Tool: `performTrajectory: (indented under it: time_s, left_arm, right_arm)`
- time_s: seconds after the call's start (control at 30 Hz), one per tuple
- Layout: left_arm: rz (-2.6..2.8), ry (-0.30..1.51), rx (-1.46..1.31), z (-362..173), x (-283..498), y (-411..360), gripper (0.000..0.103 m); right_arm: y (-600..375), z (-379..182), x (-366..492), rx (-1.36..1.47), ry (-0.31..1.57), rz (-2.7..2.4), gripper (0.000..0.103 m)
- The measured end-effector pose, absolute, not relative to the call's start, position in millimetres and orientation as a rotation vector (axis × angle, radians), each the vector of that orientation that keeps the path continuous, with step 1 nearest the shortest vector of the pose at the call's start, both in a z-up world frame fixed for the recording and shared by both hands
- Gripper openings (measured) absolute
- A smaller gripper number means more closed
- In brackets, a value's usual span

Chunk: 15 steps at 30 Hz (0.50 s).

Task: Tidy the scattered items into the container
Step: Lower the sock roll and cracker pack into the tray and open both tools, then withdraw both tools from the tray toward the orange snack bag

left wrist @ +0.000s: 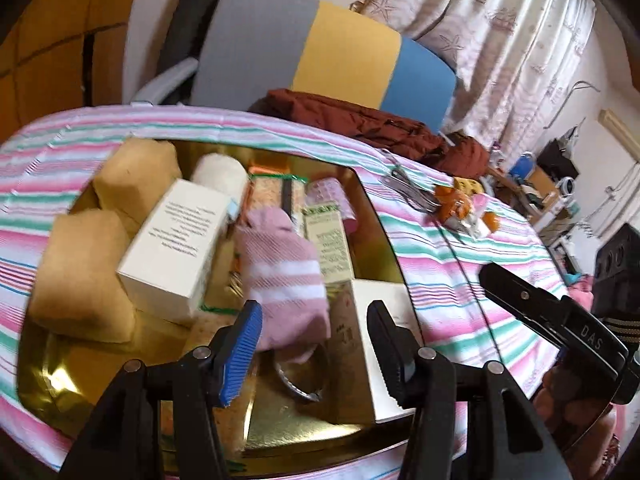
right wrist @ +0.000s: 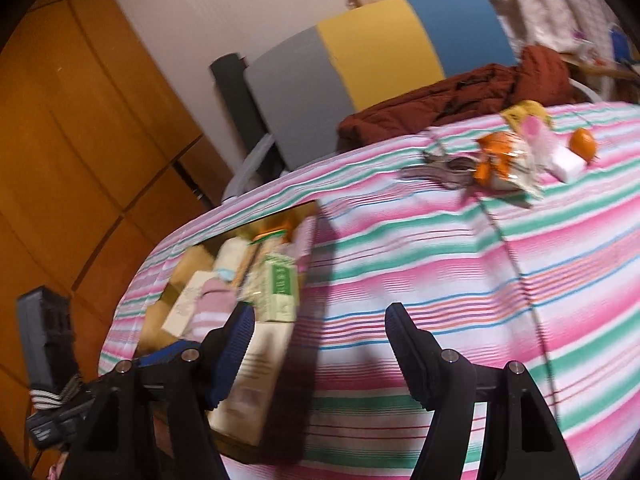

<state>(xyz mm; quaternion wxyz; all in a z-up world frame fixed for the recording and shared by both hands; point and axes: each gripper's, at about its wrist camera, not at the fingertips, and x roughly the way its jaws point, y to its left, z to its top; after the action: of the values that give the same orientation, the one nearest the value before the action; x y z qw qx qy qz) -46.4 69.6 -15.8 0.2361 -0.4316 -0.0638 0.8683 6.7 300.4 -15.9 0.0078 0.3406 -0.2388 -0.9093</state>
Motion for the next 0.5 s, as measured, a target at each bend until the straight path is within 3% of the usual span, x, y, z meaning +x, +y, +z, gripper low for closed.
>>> performTrajectory:
  time_s: [0.27,0.5]
  left_arm:
    - [2.418,-0.317,-1.230,-6.3,-50.2,64.6,0.055]
    - [2.423,-0.269,-1.139,14.3,-39.5,93.6,0.056]
  right_arm:
    - [360.3,-33.7,27.2,1.107,-0.867,-2.962,0.069]
    - [403.2,-48.8,43.7,1.152,-0.949,-3.034,0.069]
